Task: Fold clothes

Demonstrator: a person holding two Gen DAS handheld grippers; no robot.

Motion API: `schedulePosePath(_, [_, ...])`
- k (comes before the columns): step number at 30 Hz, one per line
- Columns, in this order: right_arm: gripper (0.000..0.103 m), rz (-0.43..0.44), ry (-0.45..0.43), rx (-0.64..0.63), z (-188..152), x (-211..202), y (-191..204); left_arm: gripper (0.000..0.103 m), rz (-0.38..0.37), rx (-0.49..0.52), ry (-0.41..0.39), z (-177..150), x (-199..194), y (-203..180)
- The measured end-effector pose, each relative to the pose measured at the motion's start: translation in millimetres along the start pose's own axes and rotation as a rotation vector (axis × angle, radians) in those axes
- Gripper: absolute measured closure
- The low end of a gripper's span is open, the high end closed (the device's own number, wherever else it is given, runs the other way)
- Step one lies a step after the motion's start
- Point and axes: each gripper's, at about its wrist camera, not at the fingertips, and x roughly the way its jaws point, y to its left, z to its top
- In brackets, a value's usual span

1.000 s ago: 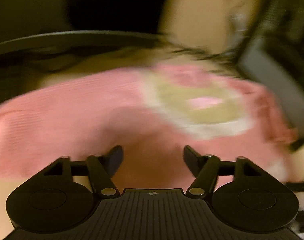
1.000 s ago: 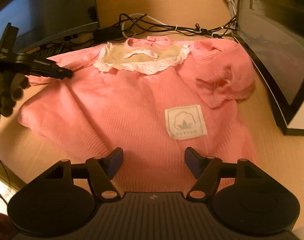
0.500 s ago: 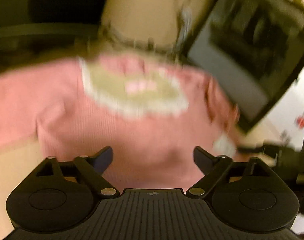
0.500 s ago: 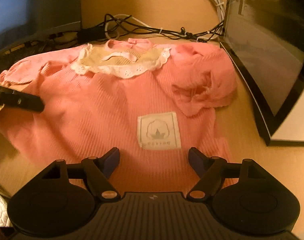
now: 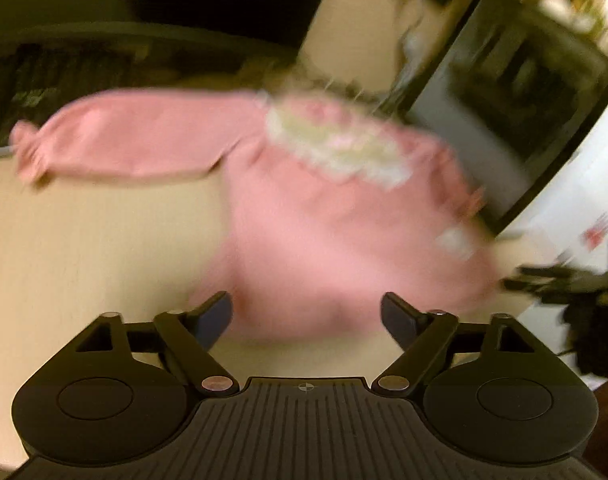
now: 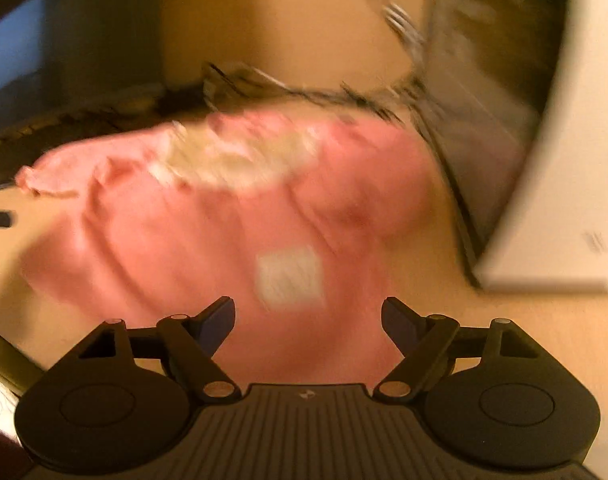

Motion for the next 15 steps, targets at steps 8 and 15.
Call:
schedulePosePath(8, [0.023, 0.026, 0.032, 0.099, 37.0, 103.8, 32.0, 0.009, -0.108, 0.01, 0.02, 54.4, 109.5, -25.2])
schedulePosePath(15, [0.027, -0.093, 0.03, 0.134, 29.1, 100.3, 13.7, 0.011, -0.123, 0.029, 0.059, 31.3, 112.9, 5.8])
